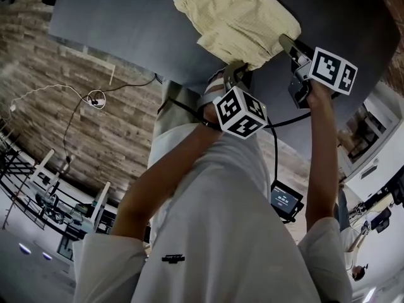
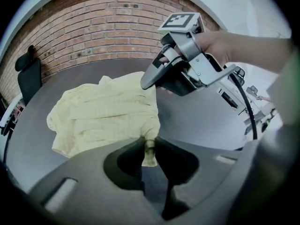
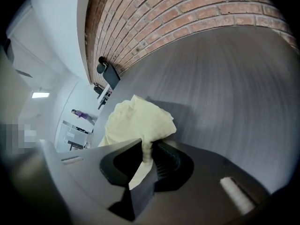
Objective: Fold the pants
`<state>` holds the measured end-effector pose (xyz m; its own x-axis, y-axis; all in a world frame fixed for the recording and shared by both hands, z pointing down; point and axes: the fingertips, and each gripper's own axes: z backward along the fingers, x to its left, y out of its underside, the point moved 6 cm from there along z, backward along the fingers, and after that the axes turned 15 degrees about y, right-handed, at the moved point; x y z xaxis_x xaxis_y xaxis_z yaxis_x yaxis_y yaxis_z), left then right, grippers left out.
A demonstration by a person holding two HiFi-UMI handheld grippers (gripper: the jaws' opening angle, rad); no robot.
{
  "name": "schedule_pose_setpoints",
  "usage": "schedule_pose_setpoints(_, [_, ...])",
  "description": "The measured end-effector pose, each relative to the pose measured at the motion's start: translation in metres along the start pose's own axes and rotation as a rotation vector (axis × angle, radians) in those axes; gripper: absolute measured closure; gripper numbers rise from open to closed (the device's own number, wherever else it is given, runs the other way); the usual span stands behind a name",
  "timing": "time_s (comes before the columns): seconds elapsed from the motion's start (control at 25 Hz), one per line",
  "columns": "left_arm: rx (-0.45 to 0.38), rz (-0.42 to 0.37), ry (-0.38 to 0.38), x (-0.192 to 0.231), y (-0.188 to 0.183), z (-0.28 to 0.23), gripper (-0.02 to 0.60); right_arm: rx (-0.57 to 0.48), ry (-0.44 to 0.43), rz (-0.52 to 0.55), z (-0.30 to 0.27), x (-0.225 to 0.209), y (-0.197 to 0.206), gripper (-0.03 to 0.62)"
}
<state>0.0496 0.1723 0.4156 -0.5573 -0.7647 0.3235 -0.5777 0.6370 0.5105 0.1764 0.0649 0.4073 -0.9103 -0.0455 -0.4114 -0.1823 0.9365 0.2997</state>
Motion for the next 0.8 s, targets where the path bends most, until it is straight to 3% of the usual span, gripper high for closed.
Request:
schedule_pose_setpoints(0.36, [-0.036, 0.006, 0.144, -0.045, -0.004, 0.002, 0.512, -0.045, 0.042, -0.038, 0.036, -0.022, 0.024, 0.534])
schedule_pose_setpoints(0.8, [-0.101, 0.027, 0.223, -0.071, -0.019, 0.01, 0.512, -0.099, 0.059, -0.06, 0.067, -0.044, 0.035, 0.536])
